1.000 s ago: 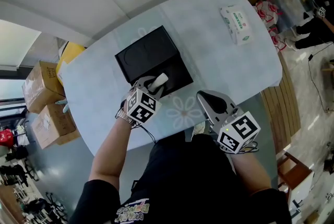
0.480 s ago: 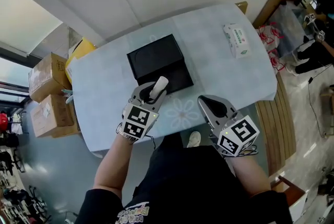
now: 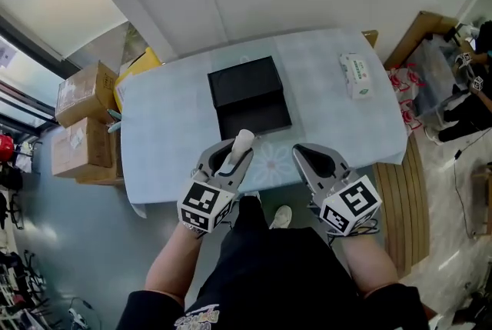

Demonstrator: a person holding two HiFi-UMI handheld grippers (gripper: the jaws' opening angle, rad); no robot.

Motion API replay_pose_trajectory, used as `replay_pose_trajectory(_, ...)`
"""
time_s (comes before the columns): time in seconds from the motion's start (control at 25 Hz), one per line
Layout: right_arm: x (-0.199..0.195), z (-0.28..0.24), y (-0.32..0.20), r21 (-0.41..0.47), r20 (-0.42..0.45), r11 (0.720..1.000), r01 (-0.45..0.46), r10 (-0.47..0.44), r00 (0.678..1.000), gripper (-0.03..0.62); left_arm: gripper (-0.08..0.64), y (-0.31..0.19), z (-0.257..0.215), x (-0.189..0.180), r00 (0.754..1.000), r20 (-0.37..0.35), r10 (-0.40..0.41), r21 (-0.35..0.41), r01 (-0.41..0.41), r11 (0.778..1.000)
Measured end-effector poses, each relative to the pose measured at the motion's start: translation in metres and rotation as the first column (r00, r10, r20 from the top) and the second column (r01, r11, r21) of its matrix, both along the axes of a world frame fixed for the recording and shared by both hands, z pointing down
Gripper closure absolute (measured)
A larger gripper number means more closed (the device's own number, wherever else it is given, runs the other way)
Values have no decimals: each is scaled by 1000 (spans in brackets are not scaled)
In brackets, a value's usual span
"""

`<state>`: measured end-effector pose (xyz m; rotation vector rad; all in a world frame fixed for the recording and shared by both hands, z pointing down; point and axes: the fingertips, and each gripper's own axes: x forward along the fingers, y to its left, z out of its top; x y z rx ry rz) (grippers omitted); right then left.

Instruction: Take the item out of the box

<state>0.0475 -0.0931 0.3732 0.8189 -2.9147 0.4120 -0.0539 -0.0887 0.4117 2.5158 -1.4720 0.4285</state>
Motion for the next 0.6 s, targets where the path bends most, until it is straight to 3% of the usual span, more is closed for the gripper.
replay_pose_trajectory(0.6,-38,2,47,-1,-10,997,77,-77,997,583,416,89,-22,-16,997,-56,-47,85,51,995)
